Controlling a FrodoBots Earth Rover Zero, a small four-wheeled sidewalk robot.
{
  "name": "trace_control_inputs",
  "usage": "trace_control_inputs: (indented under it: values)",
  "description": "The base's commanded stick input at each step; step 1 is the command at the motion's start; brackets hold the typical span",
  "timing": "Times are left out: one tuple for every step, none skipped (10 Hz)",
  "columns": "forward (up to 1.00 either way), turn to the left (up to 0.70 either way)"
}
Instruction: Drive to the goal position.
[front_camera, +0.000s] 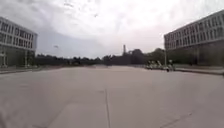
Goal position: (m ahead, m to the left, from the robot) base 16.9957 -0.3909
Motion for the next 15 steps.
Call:
trace_control_inputs:
  values:
    - [0.70,0.00]
    - [0.70,0.00]
    - [0.70,0.00]
    - [0.70,0.00]
    - [0.70,0.00]
    - [0.70,0.00]
    - [0.70,0.00]
    - [0.70,0.00]
    - [0.70,0.00]
    - [0.70,0.00]
    - [0.70,0.00]
    - [0.70,0.00]
    - [0.70,-0.01]
    - [0.70,-0.02]
    - [0.70,-0.01]
